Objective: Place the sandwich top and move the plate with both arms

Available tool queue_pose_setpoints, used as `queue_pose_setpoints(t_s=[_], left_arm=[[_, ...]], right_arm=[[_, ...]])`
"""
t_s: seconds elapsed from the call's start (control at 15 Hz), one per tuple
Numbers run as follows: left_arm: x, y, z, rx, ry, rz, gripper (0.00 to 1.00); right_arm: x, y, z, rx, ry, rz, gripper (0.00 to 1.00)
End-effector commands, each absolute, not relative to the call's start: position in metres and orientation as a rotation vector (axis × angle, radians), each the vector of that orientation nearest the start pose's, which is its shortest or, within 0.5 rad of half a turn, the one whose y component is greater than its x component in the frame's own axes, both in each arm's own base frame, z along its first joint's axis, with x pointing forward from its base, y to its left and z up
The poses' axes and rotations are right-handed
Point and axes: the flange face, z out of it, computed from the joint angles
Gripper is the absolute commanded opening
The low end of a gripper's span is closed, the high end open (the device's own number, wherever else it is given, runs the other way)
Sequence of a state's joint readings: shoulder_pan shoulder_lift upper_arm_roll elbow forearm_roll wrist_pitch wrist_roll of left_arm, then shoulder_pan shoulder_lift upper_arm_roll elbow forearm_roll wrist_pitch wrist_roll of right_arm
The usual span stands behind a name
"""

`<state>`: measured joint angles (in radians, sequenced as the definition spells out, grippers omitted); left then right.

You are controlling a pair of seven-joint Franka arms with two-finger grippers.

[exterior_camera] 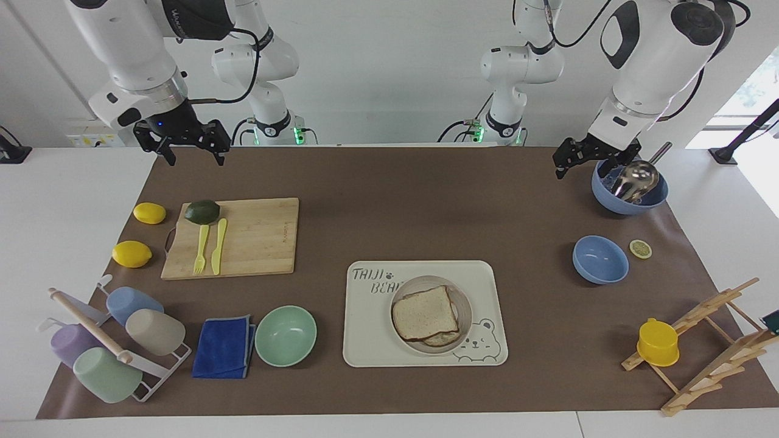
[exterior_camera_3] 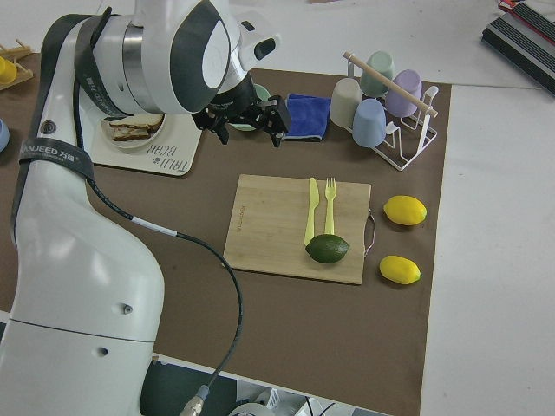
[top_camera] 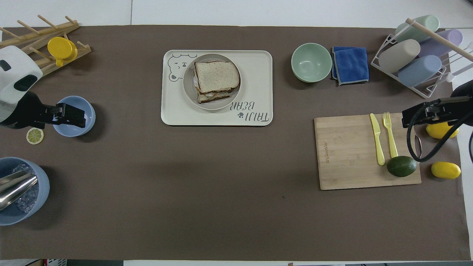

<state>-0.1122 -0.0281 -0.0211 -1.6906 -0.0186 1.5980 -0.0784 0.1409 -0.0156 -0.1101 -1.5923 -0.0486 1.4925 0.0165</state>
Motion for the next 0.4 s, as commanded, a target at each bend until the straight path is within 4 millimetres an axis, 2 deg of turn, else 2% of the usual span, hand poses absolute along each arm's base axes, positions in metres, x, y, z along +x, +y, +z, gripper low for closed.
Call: queue_pose_setpoints(t_s=[0.0, 0.33], left_arm=[[0.5413, -0.0672, 0.5865, -3.17, 0.069, 0.083, 1.0], [0.5416, -0.064, 0.5858, -3.171, 0.059, 0.085, 1.0]], right_arm=[[0.541, 0.0094, 0.6194, -3.175, -0.042, 0.112, 1.0], [0.541, 0.0102, 0.6194, -3.175, -0.044, 0.112, 1.0]])
